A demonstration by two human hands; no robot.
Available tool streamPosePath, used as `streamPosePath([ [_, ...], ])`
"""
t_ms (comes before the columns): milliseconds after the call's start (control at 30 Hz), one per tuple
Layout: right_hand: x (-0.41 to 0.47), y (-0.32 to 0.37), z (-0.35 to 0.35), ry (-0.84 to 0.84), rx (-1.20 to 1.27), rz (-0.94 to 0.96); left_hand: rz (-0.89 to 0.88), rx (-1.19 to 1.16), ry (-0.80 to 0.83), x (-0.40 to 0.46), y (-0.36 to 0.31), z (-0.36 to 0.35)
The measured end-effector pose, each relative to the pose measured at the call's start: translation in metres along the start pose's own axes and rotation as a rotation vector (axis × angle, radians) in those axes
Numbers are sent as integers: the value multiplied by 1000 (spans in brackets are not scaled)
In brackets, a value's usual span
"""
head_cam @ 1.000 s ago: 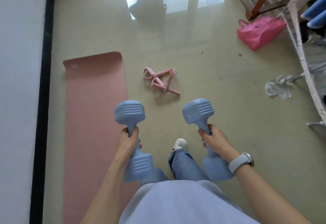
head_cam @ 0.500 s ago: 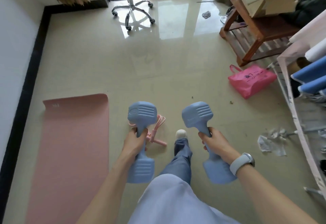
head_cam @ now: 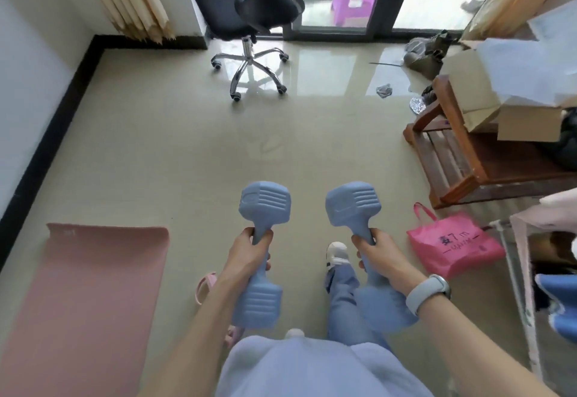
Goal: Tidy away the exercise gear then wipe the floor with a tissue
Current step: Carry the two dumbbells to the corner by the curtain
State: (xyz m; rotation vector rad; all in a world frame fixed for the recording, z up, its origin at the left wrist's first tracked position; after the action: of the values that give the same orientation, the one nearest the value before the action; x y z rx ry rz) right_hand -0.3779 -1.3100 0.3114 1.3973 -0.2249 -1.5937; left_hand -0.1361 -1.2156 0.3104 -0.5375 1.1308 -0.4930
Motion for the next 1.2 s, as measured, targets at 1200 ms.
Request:
streamPosePath([
  [1200, 534, 698, -396, 600, -524, 225, 331, -484, -526, 495, -276, 517],
])
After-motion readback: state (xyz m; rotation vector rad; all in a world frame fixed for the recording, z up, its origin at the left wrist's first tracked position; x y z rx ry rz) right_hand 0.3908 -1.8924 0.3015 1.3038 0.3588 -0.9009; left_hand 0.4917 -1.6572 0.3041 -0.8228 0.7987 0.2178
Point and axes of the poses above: each hand's wrist, its own x-axis towards the middle knuckle, its own z-axis out of the back of the hand, y = z × x, the point moved 8 cm from there along x, towards the middle knuckle, and after that the axes turned 8 degrees about x, right-handed, at the moved point
